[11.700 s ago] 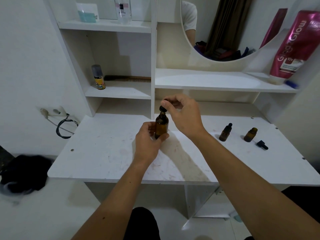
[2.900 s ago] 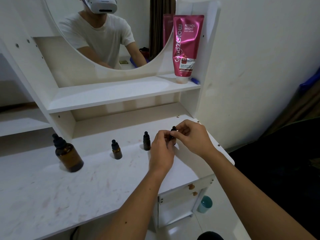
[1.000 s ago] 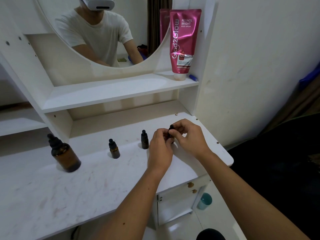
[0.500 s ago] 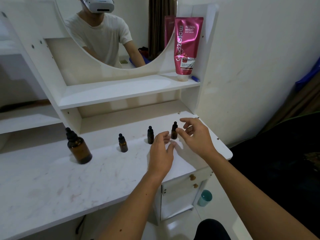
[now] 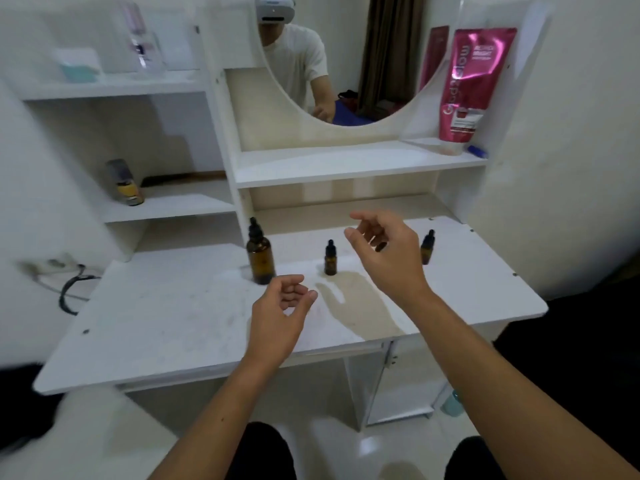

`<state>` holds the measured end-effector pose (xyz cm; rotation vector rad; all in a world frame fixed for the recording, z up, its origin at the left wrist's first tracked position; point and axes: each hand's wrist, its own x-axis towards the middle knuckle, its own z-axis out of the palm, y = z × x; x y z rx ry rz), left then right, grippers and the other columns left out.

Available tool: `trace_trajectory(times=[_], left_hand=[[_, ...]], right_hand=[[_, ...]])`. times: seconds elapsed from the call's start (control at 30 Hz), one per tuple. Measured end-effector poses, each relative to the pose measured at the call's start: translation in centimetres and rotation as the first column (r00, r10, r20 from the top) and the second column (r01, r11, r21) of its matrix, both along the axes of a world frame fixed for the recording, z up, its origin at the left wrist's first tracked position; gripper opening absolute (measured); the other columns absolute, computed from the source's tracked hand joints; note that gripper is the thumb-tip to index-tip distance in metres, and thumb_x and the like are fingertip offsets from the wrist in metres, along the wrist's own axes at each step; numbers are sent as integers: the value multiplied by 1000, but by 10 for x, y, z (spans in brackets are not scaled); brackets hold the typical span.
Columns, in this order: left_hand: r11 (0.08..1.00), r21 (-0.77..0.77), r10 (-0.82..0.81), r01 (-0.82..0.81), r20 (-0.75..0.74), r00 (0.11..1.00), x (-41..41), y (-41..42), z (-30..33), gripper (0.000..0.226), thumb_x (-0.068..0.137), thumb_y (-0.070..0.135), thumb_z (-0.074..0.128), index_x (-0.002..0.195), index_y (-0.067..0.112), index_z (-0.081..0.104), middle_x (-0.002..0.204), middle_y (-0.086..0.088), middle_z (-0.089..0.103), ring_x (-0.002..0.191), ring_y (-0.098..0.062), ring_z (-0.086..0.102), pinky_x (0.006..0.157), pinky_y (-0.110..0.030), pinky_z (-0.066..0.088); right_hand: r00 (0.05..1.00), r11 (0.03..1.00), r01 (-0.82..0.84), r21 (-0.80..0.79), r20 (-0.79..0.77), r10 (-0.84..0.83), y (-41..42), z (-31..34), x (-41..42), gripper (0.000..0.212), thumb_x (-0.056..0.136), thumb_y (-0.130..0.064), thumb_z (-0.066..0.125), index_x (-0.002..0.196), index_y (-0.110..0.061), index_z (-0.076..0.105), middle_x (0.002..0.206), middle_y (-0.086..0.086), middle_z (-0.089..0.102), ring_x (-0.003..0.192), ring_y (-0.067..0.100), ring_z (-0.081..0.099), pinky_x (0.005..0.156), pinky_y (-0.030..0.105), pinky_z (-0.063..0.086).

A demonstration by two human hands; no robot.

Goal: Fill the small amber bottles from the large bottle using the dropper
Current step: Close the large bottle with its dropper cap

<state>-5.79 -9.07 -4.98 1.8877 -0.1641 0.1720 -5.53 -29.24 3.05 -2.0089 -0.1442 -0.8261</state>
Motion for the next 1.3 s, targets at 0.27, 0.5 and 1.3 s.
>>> trace_trajectory(times=[0.27, 0.5, 1.3], left_hand=[[982, -11, 187, -188, -53, 981, 16, 61, 5, 47, 83, 42, 85, 119, 27, 59, 107, 8, 69, 96, -12, 70, 90, -33, 62], [981, -37, 185, -188, -64, 981, 47, 63, 7, 74, 77, 40, 91, 139, 29, 51, 136, 9, 60, 118, -12, 62, 101, -28, 54], [995, 12, 104, -103, -45, 994, 69, 55, 3, 47, 92, 25, 79, 134, 22, 60, 126, 8, 69, 115, -14, 65, 109, -35, 53]], right_hand=[[968, 977, -210, -32, -145, 203, 83, 1, 40, 27, 98, -17, 71, 126, -15, 71, 110, -4, 71, 96, 11, 68, 91, 27, 58], [892, 944, -330, -22, -333, 304, 108, 3, 61, 37, 105, -13, 60, 142, -21, 61, 138, -4, 65, 117, 11, 63, 94, 13, 48], [912, 944, -320, 76, -246, 329, 115, -5, 86, 18, 95, -20, 77, 112, -16, 73, 105, -2, 71, 97, 13, 70, 88, 20, 58]])
